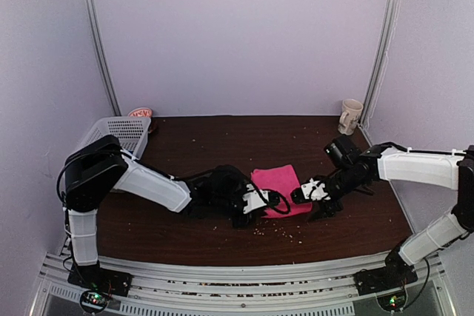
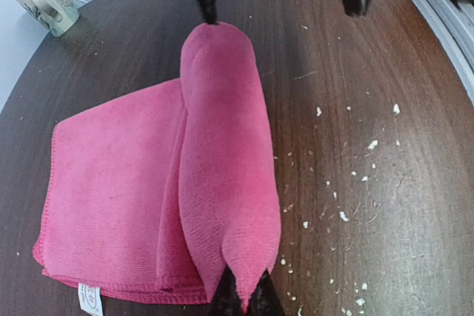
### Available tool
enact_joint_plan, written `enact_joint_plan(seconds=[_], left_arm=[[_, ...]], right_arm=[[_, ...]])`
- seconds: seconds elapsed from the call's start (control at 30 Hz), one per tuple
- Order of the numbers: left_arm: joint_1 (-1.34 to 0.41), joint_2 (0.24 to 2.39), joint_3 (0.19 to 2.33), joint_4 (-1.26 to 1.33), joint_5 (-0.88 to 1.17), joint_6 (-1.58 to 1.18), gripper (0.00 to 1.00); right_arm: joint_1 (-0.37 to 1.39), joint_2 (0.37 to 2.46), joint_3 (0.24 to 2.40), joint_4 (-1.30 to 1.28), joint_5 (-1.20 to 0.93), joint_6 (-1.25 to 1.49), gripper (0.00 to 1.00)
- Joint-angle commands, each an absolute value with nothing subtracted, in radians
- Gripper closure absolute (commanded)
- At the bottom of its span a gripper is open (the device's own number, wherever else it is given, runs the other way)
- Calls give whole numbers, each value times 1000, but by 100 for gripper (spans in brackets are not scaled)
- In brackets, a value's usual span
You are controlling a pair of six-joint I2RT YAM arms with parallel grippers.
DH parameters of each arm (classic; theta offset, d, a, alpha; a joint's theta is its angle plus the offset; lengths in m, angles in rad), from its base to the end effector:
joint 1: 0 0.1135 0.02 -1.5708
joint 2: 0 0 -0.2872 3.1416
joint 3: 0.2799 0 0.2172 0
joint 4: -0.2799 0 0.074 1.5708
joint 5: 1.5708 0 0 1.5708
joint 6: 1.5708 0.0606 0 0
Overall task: Roll the towels
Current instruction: Roll the towel at the center of the board.
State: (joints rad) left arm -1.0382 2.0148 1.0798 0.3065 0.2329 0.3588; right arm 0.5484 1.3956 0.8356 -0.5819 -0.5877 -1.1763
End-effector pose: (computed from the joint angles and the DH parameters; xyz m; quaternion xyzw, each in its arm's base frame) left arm 0.2028 -0.3717 0.1624 0.6095 0.6438 -0.2478 0.3906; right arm 0.1791 0.1488 0.2231 -0.7503 0.5617 0.2063 0.2811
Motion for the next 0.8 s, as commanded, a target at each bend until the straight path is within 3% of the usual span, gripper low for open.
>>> enact_joint_plan(seconds=[0.0,0.4,0.77], left_arm=[[-984,2016,1145,244,403,248,100],[-923,2080,1203,182,495,151,100],[-904,2082,1165,212,509,52,100]], right_arm=[[565,1301,722,-355,-552,-1249,27],[631,1379,686,-163,-446,-1198,25],[697,1461,714,-164,-377,-1209,30]])
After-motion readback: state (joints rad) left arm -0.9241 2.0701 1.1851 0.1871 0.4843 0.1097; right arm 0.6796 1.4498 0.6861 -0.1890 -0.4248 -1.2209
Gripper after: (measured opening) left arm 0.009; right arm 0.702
